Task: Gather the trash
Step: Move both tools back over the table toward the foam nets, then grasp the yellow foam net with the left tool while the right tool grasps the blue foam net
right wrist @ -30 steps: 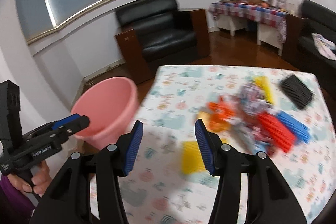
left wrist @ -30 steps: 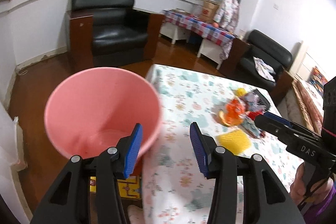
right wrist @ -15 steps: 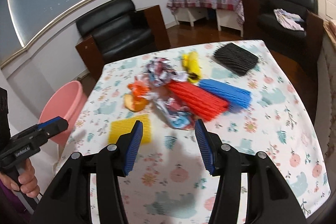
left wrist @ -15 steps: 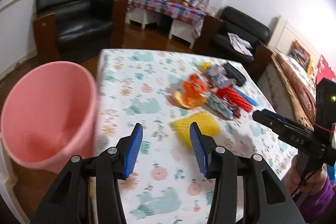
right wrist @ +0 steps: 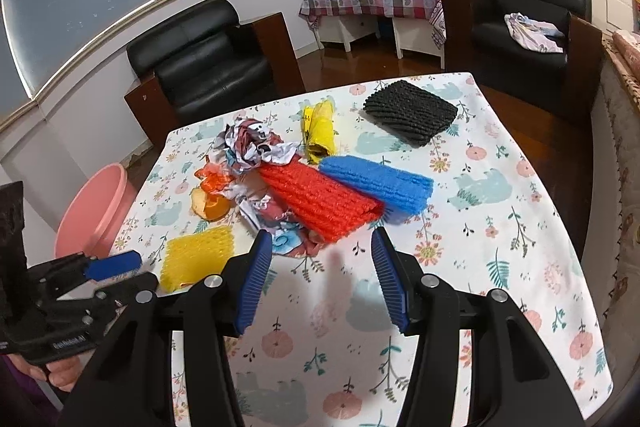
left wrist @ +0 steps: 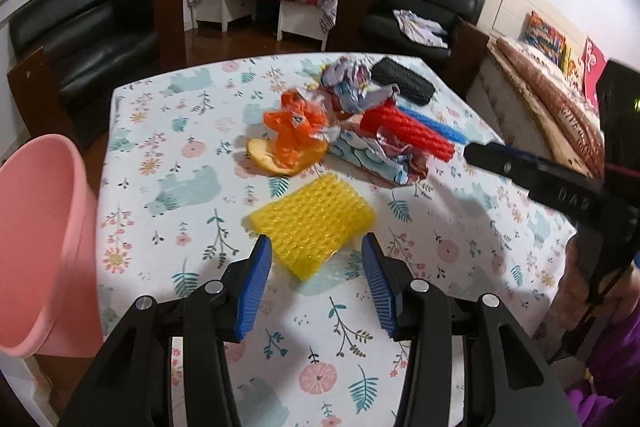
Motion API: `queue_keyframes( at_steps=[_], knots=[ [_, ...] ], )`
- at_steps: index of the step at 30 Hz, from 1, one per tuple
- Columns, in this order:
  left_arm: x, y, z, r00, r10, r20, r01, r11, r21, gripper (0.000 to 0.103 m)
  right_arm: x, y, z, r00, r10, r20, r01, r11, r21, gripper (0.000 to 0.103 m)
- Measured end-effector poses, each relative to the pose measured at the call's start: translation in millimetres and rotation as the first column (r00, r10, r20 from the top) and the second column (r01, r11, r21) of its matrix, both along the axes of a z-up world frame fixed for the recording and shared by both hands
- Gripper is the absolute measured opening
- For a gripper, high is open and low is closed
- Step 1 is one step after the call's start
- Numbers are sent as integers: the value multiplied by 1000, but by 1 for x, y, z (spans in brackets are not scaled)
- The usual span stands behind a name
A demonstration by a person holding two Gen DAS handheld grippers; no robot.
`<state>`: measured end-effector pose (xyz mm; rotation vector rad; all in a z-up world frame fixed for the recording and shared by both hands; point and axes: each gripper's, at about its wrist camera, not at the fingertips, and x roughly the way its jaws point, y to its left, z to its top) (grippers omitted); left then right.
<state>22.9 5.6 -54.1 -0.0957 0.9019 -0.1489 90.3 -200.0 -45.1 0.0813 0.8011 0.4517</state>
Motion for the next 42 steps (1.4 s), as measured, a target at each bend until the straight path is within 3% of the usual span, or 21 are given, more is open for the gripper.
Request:
queue_keyframes(
  at_steps=[12, 17, 19, 20, 29, 39, 40, 42],
  knots=[
    [24, -10, -28, 999, -14, -32, 17, 995, 101, 45, 18, -11, -6, 1000, -8, -15, 8, 1000, 9, 52],
    [26, -8, -26, 1000, -10, -22, 12, 994, 105, 26, 23, -16, -9, 1000, -15, -21, 15, 1000, 14, 52],
    [24, -6, -23, 1000, -8, -13, 9, 996, 89, 10, 24, -18, -9, 1000, -21, -20, 22, 1000, 17, 52],
    [23, -4, -21, 1000, -9, -10, 10, 997, 74, 9, 26, -20, -9, 999, -28, -20, 28, 999, 19, 52],
    [8, 2, -3, 1000, -7, 30, 7, 1000, 13, 8, 51, -33, -6, 998, -54, -16, 55, 998, 23, 52],
    [6, 10, -5, 999, 39, 13, -39, 999, -16, 8, 86, -15, -33, 993, 14, -119, -16, 1000, -21, 52],
    [7, 10, -5, 999, 39, 13, -39, 999, -16, 8, 87, -15, -34, 992, 11, -122, -14, 1000, -23, 52],
    [7, 10, -4, 999, 39, 14, -39, 999, -20, 8, 85, -19, -35, 992, 5, -123, -6, 1000, -11, 39]
  ],
)
